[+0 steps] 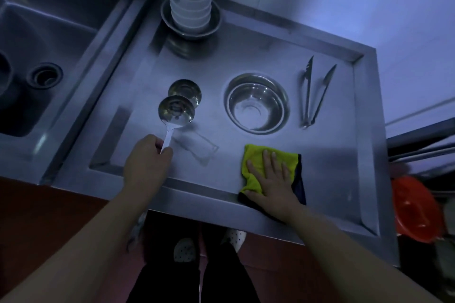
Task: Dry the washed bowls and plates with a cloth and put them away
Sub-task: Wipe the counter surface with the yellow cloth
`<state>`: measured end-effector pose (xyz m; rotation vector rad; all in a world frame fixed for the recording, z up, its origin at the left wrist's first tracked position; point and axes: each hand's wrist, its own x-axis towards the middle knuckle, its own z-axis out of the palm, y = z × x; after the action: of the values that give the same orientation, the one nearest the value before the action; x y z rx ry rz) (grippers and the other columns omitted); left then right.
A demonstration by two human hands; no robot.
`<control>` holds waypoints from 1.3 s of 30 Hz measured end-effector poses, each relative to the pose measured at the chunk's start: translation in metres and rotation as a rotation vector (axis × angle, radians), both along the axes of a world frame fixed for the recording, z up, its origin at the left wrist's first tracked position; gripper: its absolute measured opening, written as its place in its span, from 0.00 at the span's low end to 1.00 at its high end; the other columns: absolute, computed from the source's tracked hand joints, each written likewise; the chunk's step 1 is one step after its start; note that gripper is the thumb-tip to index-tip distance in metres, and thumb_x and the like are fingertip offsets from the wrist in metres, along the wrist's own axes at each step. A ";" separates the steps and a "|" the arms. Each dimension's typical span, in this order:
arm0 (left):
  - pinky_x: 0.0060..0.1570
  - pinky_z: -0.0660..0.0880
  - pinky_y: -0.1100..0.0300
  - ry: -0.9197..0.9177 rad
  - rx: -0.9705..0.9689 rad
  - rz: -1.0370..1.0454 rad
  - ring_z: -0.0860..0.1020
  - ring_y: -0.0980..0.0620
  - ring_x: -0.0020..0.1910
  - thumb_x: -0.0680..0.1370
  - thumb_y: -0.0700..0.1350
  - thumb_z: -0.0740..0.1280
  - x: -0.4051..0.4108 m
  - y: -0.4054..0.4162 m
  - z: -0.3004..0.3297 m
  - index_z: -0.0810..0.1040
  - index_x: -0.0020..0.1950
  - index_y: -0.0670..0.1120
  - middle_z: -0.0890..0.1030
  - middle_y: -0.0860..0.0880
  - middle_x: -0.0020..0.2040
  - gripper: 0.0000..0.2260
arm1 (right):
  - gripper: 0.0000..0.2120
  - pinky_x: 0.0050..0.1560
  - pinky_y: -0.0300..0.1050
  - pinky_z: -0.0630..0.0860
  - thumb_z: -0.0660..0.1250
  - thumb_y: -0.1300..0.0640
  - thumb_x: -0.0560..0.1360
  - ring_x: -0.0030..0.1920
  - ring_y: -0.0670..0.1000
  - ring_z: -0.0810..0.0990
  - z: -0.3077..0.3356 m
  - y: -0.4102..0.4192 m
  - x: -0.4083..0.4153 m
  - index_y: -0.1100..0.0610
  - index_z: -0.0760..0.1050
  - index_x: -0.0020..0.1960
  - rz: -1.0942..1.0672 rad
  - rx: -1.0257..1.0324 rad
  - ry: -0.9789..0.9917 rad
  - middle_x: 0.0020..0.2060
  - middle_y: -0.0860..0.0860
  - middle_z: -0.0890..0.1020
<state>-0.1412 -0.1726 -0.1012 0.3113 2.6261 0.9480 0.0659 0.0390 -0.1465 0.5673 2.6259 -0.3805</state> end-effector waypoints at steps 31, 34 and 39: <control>0.33 0.61 0.56 -0.002 -0.020 -0.308 0.73 0.44 0.39 0.76 0.43 0.61 0.149 0.309 -0.007 0.68 0.40 0.43 0.74 0.44 0.42 0.06 | 0.32 0.68 0.61 0.56 0.55 0.34 0.73 0.72 0.62 0.63 0.000 0.135 0.140 0.49 0.67 0.72 -0.103 0.177 0.220 0.73 0.57 0.66; 0.38 0.64 0.56 0.038 -0.081 -0.383 0.75 0.40 0.47 0.77 0.42 0.60 0.161 0.356 -0.010 0.70 0.46 0.41 0.75 0.41 0.50 0.04 | 0.32 0.68 0.61 0.56 0.56 0.35 0.73 0.72 0.61 0.63 -0.003 0.140 0.154 0.49 0.67 0.72 -0.071 0.178 0.245 0.73 0.56 0.66; 0.38 0.65 0.56 0.144 -0.163 -0.435 0.76 0.39 0.47 0.76 0.41 0.61 0.164 0.404 -0.019 0.73 0.46 0.41 0.76 0.41 0.48 0.04 | 0.32 0.68 0.59 0.56 0.56 0.34 0.72 0.72 0.60 0.64 -0.004 0.145 0.166 0.48 0.67 0.72 -0.060 0.151 0.267 0.72 0.56 0.67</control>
<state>0.0224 0.2310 -0.1204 0.8920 2.5775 0.5814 0.2320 0.1843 -0.1505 0.6875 2.9179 -0.2954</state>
